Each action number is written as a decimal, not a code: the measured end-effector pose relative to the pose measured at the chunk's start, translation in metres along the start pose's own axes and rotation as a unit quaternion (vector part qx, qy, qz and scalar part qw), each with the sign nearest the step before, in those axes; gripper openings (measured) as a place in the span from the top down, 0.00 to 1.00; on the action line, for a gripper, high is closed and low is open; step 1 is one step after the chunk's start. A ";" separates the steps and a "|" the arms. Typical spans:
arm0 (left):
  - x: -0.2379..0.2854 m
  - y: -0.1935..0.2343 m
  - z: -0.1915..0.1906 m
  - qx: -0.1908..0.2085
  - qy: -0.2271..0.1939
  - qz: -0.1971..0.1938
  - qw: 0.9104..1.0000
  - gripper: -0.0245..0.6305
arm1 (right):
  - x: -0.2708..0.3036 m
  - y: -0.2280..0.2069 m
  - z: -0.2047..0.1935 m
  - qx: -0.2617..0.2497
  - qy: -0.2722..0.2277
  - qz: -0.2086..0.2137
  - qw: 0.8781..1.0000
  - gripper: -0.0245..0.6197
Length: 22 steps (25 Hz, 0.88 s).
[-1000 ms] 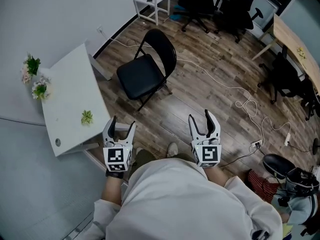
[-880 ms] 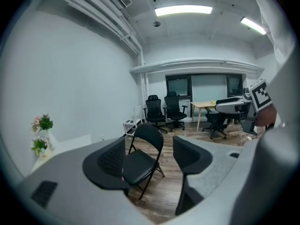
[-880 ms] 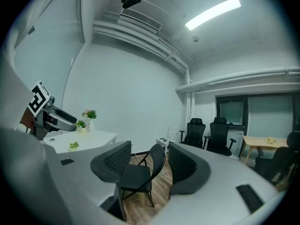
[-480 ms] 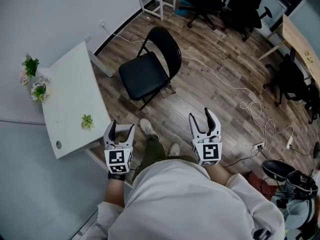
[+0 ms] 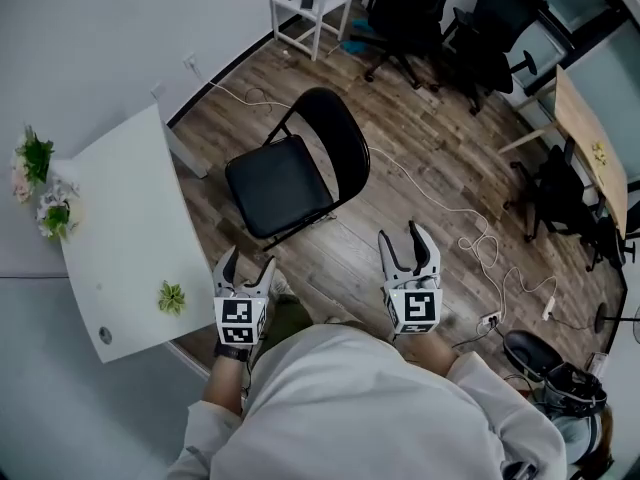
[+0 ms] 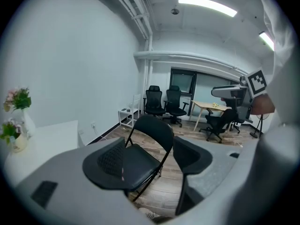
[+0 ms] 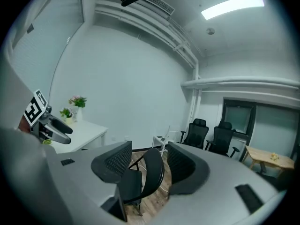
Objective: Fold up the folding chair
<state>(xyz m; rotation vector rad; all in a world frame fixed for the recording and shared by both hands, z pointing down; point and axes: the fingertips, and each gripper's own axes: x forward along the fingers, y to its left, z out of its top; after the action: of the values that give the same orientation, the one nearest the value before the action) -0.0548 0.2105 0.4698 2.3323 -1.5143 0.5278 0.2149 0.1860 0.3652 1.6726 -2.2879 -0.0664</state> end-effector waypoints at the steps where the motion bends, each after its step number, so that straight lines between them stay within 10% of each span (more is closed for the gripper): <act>1: 0.009 0.010 0.001 -0.003 0.003 -0.004 1.000 0.47 | 0.017 0.000 0.007 -0.005 0.000 -0.002 1.000 0.57; 14: 0.118 0.095 -0.060 -0.079 0.103 -0.010 0.992 0.47 | 0.222 -0.034 0.004 -0.028 0.057 0.018 0.998 0.57; 22: 0.200 0.138 -0.156 -0.181 0.198 0.058 0.962 0.47 | 0.391 -0.069 -0.072 -0.019 0.139 0.108 0.984 0.54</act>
<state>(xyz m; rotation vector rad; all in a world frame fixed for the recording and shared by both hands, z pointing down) -0.1277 0.0649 0.7082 1.7474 -1.4183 0.6382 0.1916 -0.1920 0.5038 1.3131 -2.2207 0.1615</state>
